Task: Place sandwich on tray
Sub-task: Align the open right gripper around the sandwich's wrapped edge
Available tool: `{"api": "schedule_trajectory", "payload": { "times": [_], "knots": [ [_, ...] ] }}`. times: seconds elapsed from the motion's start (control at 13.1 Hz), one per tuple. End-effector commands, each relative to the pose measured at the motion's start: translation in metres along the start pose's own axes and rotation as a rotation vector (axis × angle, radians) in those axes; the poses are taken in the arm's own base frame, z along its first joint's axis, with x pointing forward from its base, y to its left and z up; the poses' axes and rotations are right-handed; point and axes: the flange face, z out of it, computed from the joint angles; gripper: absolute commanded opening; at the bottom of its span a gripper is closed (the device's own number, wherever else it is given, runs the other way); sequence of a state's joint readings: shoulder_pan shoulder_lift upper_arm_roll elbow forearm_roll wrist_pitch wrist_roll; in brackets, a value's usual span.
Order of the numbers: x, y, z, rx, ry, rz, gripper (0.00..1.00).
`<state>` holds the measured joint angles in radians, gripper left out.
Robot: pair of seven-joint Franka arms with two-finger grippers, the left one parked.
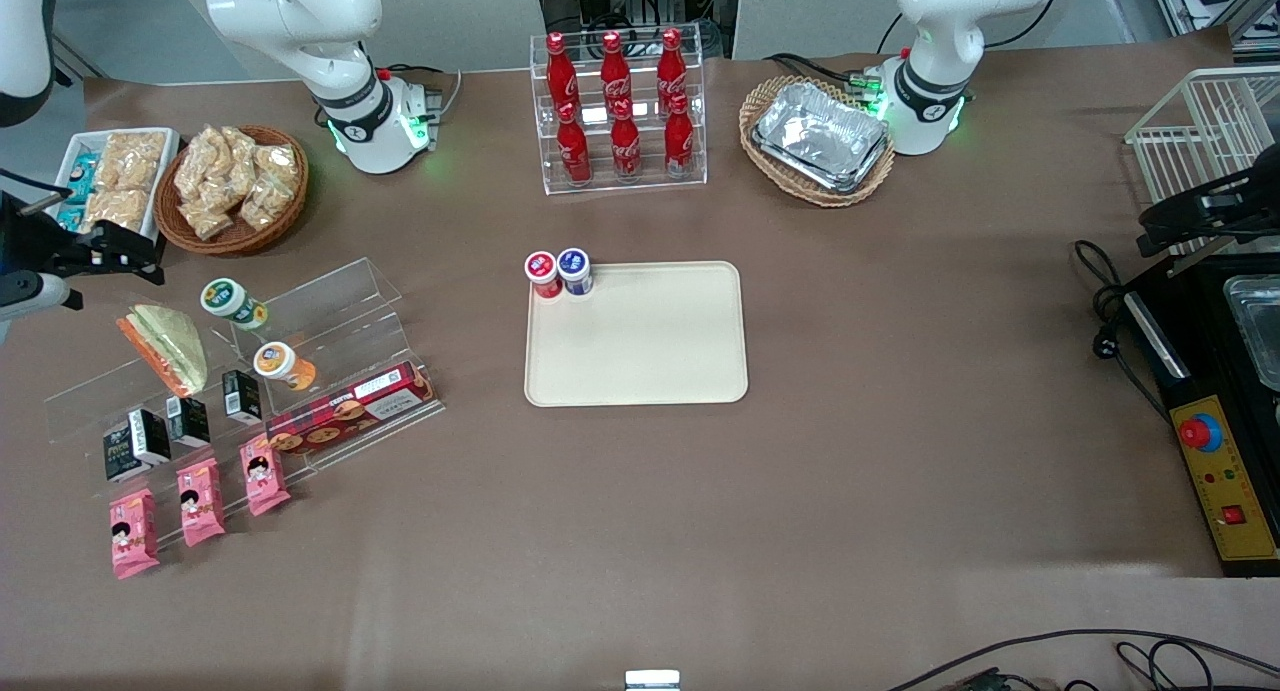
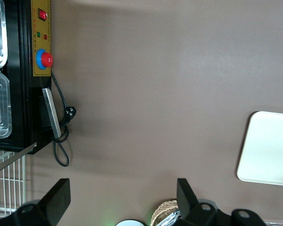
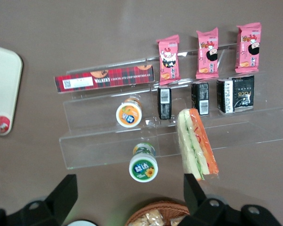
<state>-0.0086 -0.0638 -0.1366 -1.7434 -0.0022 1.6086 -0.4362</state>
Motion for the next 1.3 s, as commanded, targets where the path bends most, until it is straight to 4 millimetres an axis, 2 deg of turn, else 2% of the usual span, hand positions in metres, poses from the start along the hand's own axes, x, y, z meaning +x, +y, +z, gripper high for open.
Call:
{"api": "schedule_trajectory", "payload": {
  "times": [0.0,0.23,0.53,0.84,1.07,1.22],
  "knots": [
    [-0.019,0.014,0.016,-0.011,-0.027,-0.055,1.00],
    [-0.035,0.054,0.040,-0.012,0.002,-0.109,1.00],
    [-0.060,0.088,0.084,-0.017,0.036,-0.176,1.00],
    [-0.059,0.092,0.115,-0.038,0.058,-0.195,1.00],
    [-0.066,0.088,0.151,-0.039,0.061,-0.197,1.00],
    [-0.067,0.089,0.159,-0.049,0.073,-0.218,1.00]
  ]
}}
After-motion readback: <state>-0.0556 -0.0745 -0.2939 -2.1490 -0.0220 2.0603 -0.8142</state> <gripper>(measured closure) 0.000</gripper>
